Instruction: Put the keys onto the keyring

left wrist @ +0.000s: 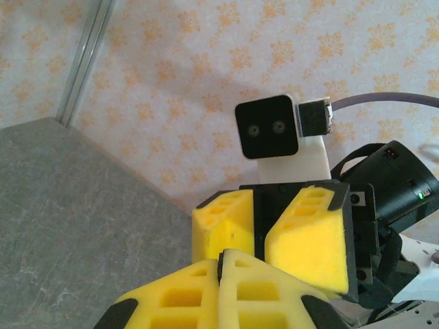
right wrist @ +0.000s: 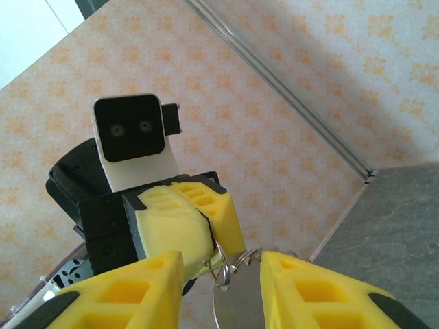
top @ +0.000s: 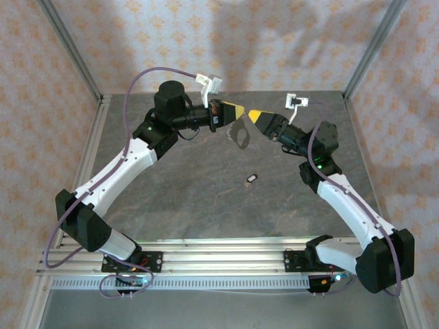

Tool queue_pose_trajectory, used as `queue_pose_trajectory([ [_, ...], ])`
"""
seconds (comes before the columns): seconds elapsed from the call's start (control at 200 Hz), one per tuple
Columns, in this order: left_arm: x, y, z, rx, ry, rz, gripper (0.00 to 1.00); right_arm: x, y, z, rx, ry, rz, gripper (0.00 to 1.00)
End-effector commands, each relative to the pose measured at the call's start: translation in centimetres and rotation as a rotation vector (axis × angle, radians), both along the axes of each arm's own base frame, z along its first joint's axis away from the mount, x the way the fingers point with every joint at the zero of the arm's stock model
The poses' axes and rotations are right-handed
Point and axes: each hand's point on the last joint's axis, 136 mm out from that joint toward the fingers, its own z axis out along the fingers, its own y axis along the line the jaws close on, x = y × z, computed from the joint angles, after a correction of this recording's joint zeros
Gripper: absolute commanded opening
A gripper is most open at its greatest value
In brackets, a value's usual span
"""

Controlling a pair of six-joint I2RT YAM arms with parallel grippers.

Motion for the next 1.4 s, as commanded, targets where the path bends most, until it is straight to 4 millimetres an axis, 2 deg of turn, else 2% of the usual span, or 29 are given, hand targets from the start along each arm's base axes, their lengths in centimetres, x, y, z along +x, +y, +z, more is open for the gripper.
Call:
queue_pose_trajectory([
  [0.0, -0.8, -0.1, 1.9, -0.041, -0.040, -0.041, 0.00, -1.0, 0.5, 1.9, 0.026, -0.076, 0.032, 0.33],
  [0.53, -0.3, -0.5, 1.7, -0.070, -0.017, -0.043, 0.00, -0.8, 1.3, 2.1, 0.065, -0.077, 0.053, 0.25],
  [0.591, -0.2, -0.5, 1.7, -0.075, -0.016, -0.041, 0.00, -1.0, 1.4, 2.4, 0.074, -0.083, 0.058, 0.23],
  [0.611, -0.1, -0.5, 1.6, -0.076, -0.014, -0.041, 0.00, -0.4, 1.6, 1.7, 0.069, -0.065, 0.059, 0.22],
  [0.651, -0.1, -0.6, 1.6, -0.078, -0.011, -0.041, 0.00, -0.3, 1.7, 1.7, 0.073, -0.064, 0.060, 0.20],
  [0.831, 0.3, -0.8, 1.3, -0.081, 0.000, -0.038, 0.00, -0.3, 1.9, 1.9, 0.089, -0.066, 0.074, 0.00],
  [1.021, 0.7, -0.9, 1.4, -0.108, 0.032, -0.005, 0.00, 0.3, 1.7, 1.7, 0.109, -0.051, 0.042, 0.00],
  [1.146, 2.7, 1.1, 1.9, -0.192, 0.074, 0.182, 0.41, 1.4, 0.6, 1.3, 0.153, -0.027, -0.049, 0.00],
  [1.196, 3.4, 2.3, 1.8, -0.236, 0.094, 0.276, 0.52, 1.7, 0.1, 1.4, 0.184, -0.020, -0.078, 0.00],
  [1.286, 4.0, 4.1, 1.7, -0.311, 0.122, 0.380, 0.58, 2.3, -0.7, 1.3, 0.237, 0.001, -0.129, 0.00],
  [1.396, 3.9, 4.9, 1.4, -0.390, 0.150, 0.431, 0.60, 2.9, -1.4, 1.0, 0.282, 0.019, -0.168, 0.00],
])
